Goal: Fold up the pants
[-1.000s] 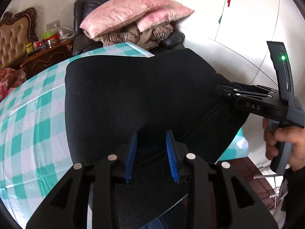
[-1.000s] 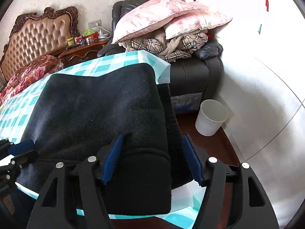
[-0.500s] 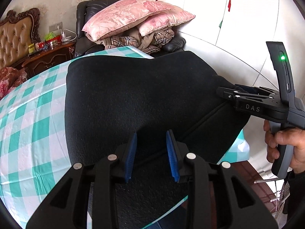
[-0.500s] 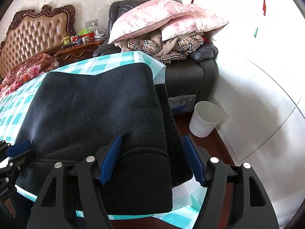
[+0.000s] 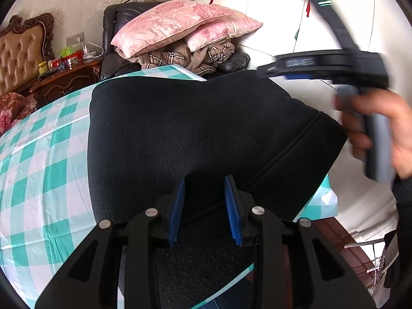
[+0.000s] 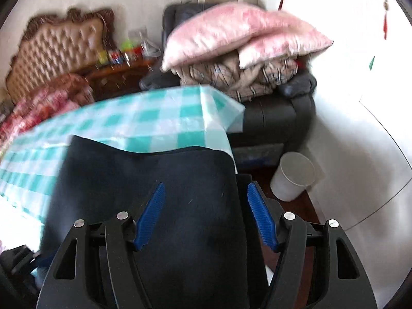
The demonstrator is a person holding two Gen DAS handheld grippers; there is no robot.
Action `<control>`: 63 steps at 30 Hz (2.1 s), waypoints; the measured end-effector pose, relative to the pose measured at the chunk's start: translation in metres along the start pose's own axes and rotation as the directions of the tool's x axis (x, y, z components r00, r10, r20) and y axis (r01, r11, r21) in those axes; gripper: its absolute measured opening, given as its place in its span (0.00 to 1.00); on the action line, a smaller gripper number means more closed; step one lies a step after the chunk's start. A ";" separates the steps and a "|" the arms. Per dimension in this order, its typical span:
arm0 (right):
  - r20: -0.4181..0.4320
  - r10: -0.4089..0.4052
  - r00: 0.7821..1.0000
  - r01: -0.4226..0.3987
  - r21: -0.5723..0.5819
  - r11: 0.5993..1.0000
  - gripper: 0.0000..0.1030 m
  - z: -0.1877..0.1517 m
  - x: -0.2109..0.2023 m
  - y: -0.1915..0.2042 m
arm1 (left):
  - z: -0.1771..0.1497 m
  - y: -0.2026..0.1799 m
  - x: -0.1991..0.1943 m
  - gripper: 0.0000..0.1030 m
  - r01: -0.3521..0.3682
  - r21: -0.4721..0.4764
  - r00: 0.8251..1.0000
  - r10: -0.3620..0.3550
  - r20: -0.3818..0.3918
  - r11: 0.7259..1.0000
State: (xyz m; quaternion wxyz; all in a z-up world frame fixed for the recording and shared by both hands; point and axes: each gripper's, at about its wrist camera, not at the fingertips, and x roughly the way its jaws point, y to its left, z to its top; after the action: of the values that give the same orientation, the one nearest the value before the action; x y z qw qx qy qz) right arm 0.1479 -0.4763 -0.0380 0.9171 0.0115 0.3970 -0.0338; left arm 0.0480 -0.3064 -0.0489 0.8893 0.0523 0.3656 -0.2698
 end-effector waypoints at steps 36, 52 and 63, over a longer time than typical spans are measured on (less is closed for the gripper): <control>-0.082 -0.113 0.990 0.112 -0.008 0.994 0.56 -0.019 0.044 -0.003 | 0.166 0.022 0.174 0.25 0.202 0.016 0.951 -0.192 -0.241 0.979; -0.042 -0.121 0.992 0.124 0.093 0.988 0.59 -0.070 -0.015 -0.026 | 0.159 0.042 0.115 0.69 0.101 -0.049 0.989 -0.105 -0.100 0.994; 0.017 -0.139 0.990 0.137 0.103 0.985 0.64 -0.069 -0.040 -0.021 | 0.041 0.032 -0.009 0.98 -0.039 -0.140 0.996 0.027 -0.085 0.989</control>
State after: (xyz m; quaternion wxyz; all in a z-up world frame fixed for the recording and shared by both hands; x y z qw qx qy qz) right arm 0.0691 -0.4920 -0.0561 0.9156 0.0301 0.3834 -0.1175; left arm 0.0848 -0.2874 -0.0164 0.8792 0.0063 0.4193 -0.2262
